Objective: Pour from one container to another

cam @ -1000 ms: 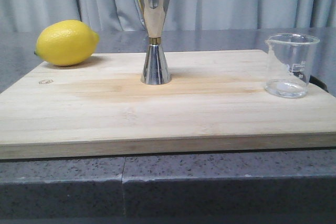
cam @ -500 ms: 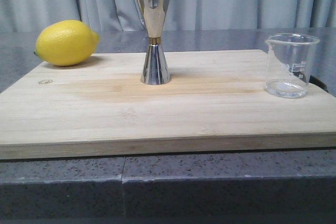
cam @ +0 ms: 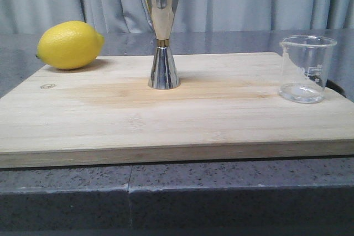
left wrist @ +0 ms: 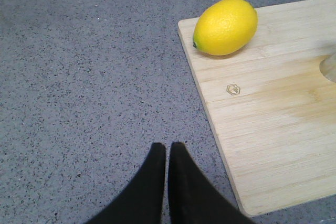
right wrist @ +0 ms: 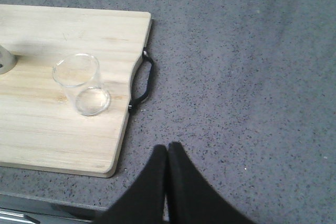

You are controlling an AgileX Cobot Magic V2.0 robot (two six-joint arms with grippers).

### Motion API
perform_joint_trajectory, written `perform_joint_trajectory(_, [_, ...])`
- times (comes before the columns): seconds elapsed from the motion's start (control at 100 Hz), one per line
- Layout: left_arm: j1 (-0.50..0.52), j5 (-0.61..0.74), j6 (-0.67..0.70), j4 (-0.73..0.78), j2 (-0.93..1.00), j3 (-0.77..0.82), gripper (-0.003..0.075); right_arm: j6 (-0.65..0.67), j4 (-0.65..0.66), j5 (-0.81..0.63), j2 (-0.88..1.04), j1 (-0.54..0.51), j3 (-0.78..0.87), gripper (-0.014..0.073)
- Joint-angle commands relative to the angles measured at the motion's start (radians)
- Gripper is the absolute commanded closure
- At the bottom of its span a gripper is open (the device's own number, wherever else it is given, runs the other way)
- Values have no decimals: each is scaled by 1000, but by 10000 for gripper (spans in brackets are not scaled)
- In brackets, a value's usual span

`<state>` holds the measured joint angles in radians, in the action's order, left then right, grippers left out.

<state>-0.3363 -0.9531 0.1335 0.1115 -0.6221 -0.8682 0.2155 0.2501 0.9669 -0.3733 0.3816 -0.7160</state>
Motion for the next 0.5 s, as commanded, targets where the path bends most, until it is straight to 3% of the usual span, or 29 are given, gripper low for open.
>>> perform_joint_trajectory(0.0, [-7, 66, 12, 8, -3, -22, 739, 1, 26, -66, -8, 1, -29, 665])
perform_joint_trajectory(0.34, [3, 75, 7, -33, 10, -13, 739, 1, 26, -66, -8, 1, -29, 665])
perform_joint_trajectory(0.49, [115, 302, -115, -59, 110, 128, 739, 1, 26, -66, -8, 1, -29, 665])
